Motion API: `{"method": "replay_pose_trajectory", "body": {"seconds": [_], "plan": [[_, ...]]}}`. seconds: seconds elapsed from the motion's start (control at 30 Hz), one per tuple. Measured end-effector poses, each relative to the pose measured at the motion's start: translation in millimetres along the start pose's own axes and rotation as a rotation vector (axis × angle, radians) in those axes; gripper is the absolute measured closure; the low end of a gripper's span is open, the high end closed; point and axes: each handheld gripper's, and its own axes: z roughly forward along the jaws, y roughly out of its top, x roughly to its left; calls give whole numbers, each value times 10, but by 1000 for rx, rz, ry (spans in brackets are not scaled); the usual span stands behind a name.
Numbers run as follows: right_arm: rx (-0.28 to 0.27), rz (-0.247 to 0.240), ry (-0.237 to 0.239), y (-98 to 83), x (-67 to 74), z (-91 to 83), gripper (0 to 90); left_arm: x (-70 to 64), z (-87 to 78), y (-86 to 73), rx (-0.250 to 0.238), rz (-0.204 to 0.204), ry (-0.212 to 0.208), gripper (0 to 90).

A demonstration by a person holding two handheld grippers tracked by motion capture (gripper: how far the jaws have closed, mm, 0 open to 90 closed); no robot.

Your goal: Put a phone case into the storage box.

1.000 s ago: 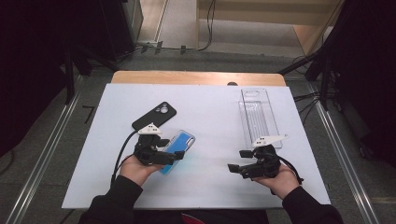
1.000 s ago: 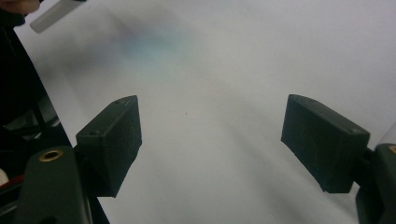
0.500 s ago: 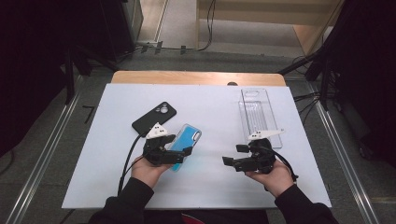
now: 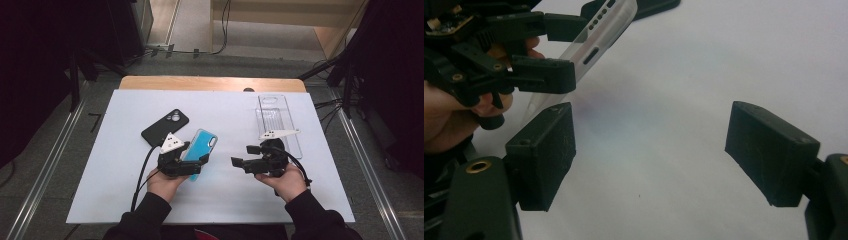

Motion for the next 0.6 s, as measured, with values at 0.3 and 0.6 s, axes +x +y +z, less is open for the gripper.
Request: {"method": "replay_pose_trajectory", "body": {"seconds": [0.3, 0.6], "plan": [[-24, 14, 16, 140, 32, 40, 183, -71, 75, -79, -53, 69, 4, 164], [-39, 27, 30, 295, 59, 95, 187, -122, 114, -122, -107, 82, -14, 164]]}}
